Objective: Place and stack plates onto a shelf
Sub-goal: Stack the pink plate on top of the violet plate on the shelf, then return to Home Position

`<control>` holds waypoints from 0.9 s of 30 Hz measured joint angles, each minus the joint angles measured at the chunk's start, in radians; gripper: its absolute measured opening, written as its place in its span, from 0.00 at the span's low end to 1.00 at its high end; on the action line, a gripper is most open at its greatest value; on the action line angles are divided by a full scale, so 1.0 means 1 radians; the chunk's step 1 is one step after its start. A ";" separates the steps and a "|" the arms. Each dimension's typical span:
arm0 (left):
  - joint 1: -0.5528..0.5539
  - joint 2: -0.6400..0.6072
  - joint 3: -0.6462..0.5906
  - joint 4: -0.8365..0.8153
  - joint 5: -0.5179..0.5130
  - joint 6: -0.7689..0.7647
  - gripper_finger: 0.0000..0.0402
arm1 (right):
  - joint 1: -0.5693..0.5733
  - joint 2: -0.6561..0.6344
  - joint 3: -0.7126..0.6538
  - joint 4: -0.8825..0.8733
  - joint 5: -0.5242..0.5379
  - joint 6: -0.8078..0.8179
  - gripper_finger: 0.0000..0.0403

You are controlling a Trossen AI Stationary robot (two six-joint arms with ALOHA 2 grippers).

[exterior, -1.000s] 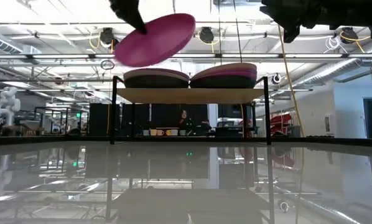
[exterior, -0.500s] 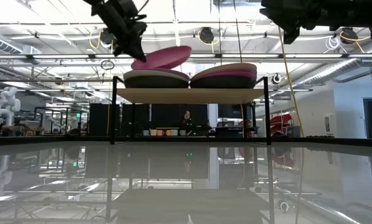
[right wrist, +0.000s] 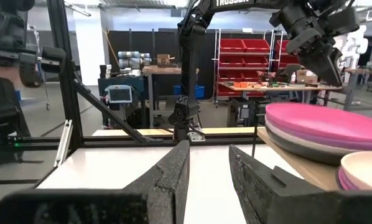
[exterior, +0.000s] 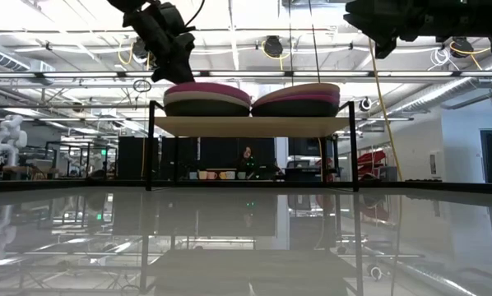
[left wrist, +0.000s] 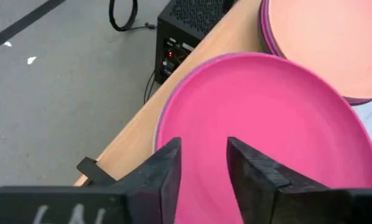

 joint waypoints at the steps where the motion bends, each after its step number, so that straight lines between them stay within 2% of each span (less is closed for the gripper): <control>1: 0.000 0.000 0.000 -0.002 0.000 -0.002 0.34 | 0.000 -0.001 0.000 0.000 0.000 -0.010 0.24; 9: -0.018 -0.092 0.000 0.038 0.008 0.056 0.36 | -0.037 -0.066 0.000 -0.021 0.079 -0.060 0.24; 18: -0.117 -0.294 -0.016 0.201 0.010 0.098 0.36 | -0.120 -0.268 0.000 -0.321 0.075 -0.065 0.24; 22: -0.180 -0.395 -0.116 0.332 0.011 0.097 0.36 | -0.136 -0.363 0.000 -0.441 0.074 -0.067 0.24; 27: -0.261 -0.537 -0.360 0.568 -0.017 0.061 0.36 | -0.146 -0.453 0.000 -0.539 0.074 -0.059 0.24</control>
